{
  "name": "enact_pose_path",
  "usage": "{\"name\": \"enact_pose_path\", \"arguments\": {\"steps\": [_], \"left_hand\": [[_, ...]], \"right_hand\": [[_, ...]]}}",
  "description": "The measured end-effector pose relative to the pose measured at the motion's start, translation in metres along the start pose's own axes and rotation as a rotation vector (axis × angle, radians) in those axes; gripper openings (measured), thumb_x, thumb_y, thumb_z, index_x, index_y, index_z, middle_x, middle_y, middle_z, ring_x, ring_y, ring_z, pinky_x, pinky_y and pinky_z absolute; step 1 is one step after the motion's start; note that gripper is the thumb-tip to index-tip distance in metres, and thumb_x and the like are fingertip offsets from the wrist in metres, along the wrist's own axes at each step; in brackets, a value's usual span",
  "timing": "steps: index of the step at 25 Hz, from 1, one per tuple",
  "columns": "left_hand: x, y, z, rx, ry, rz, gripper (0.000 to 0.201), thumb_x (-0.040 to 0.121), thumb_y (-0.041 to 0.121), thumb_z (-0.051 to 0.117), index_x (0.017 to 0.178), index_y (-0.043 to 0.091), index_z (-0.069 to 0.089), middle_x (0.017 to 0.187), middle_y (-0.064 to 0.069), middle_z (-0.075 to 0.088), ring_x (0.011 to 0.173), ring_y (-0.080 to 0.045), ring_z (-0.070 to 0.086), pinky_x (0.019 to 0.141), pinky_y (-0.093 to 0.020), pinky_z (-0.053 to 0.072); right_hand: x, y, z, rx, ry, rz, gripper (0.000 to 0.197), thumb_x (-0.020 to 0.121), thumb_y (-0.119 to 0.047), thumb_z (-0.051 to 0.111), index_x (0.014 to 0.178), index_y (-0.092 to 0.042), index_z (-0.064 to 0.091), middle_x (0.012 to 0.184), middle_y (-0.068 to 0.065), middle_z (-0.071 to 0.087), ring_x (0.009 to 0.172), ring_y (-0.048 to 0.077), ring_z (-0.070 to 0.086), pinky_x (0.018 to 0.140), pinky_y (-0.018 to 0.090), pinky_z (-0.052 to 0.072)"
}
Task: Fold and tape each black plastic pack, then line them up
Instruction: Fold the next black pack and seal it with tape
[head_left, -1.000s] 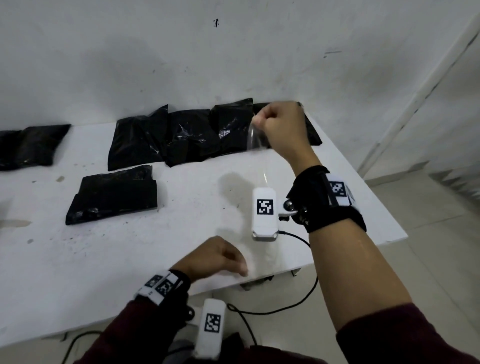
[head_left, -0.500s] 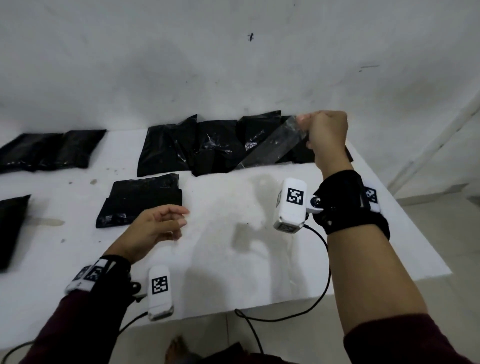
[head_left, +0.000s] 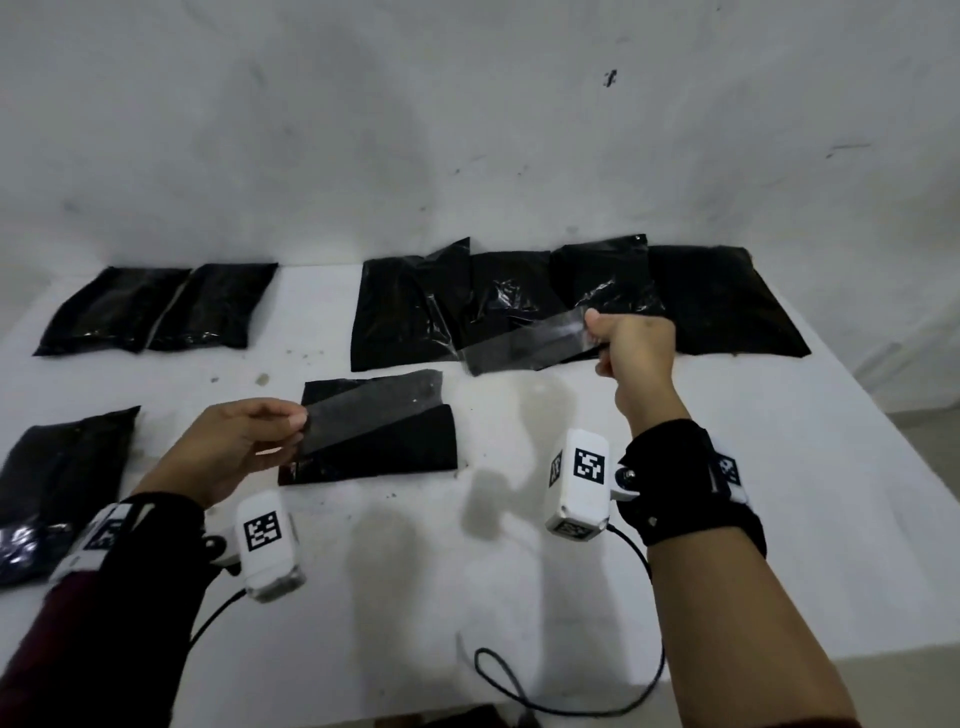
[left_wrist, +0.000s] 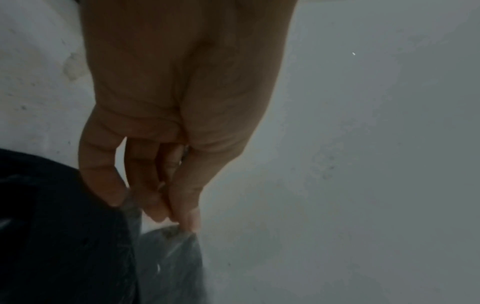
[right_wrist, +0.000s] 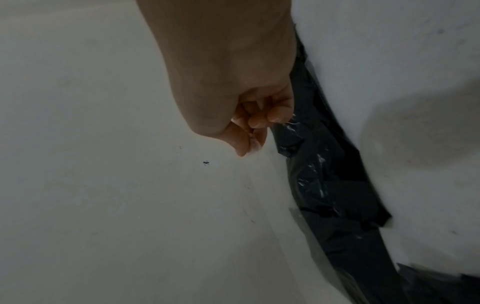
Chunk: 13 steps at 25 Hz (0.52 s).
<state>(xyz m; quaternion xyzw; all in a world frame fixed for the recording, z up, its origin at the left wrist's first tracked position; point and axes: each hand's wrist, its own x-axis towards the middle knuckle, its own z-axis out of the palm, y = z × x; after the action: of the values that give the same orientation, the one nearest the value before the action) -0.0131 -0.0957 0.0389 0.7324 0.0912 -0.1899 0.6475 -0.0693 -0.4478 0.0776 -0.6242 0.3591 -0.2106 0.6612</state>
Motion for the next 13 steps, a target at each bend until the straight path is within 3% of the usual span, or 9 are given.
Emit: {"name": "enact_pose_path", "arguments": {"steps": [6,9,13], "left_hand": [[0.043,-0.009,-0.044,-0.250,0.124,-0.149,0.024,0.090,-0.001,0.051,0.071,0.004,0.064,0.052,0.003,0.066,0.046,-0.003,0.061,0.050,-0.016,0.053],[0.061,-0.013,-0.053,-0.246,0.197,-0.186,0.009,0.086,0.002,0.060,0.077,0.005,0.060,0.052,0.003,0.066,0.046,-0.003,0.062,0.049,-0.013,0.052],[0.080,-0.023,-0.059,-0.200,0.305,-0.167,0.011,0.079,0.001,0.068,0.072,0.004,0.059,0.047,0.003,0.064,0.043,-0.003,0.061,0.047,-0.011,0.050]], "right_hand": [[-0.012,0.041,0.043,0.008,0.019,0.201,0.014,0.081,-0.007,0.068,0.076,0.002,0.058,0.071,0.011,0.055,0.046,0.013,0.035,0.042,0.022,0.035],[-0.014,0.058,0.056,0.015,0.044,0.262,0.018,0.082,-0.004,0.067,0.069,0.000,0.055,0.069,0.010,0.059,0.046,0.014,0.032,0.041,0.022,0.030],[-0.017,0.081,0.070,0.026,0.090,0.357,0.014,0.082,-0.002,0.065,0.071,0.002,0.056,0.068,0.010,0.060,0.048,0.013,0.033,0.037,0.019,0.029]]}}
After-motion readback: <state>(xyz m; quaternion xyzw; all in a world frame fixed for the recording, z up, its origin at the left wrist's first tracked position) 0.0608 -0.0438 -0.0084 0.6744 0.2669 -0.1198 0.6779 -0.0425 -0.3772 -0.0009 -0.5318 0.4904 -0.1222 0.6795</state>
